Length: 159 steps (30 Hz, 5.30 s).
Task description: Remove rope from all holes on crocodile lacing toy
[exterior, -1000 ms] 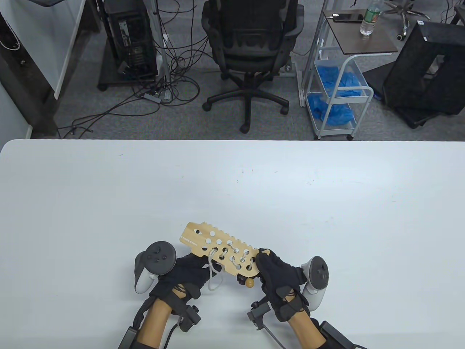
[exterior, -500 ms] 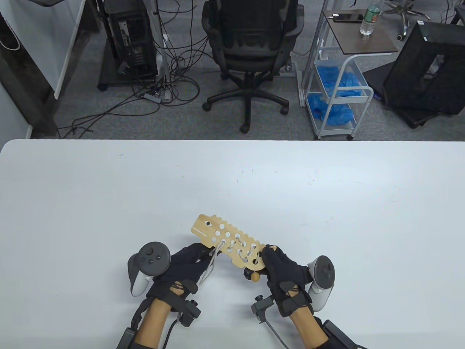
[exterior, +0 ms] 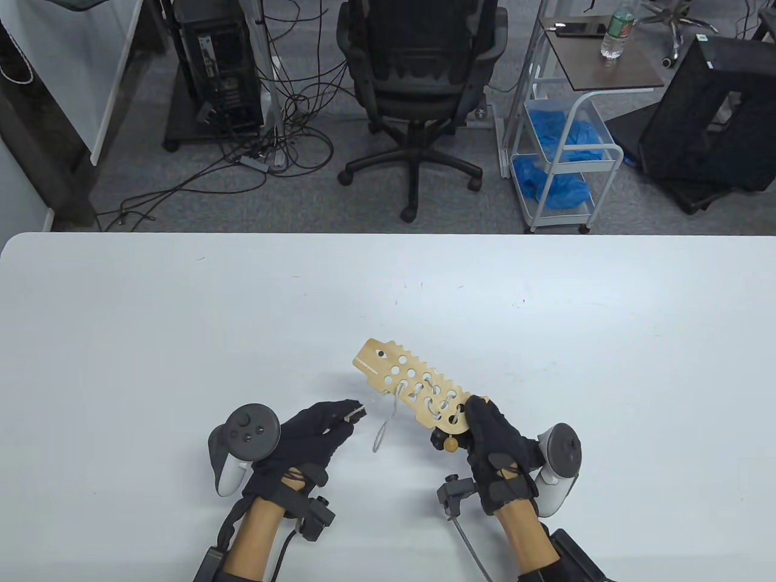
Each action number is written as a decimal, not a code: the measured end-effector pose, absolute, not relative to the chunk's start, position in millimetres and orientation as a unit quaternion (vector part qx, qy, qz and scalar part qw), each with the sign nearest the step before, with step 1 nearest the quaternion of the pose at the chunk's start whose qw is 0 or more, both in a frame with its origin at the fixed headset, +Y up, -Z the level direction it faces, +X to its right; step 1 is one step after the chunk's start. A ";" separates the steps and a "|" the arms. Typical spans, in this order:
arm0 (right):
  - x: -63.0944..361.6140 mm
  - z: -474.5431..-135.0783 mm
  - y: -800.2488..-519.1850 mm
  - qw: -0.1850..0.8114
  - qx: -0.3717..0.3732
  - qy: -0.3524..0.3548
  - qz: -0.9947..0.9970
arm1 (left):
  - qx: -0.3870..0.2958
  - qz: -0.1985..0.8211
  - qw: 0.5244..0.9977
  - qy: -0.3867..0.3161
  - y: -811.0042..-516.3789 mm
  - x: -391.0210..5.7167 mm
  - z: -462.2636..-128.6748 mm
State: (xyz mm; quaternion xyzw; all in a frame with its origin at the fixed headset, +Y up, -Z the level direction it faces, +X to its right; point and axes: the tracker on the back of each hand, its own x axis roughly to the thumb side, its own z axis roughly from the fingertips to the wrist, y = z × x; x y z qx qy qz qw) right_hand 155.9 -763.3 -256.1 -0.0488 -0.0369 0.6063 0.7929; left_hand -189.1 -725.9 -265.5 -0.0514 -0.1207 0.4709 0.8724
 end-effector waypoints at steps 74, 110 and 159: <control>150.8 -253.4 -774.6 0.841 -0.071 -0.006 0.536 | 0.124 0.507 0.852 0.022 -718.6 -224.0 -256.7; 102.1 -247.4 -754.8 0.825 0.107 0.061 0.552 | -0.144 0.732 0.653 -0.131 -745.2 -184.3 -266.9; 111.9 -245.6 -730.6 0.605 0.151 -0.092 0.776 | -0.191 0.666 0.703 -0.160 -747.3 -156.2 -260.6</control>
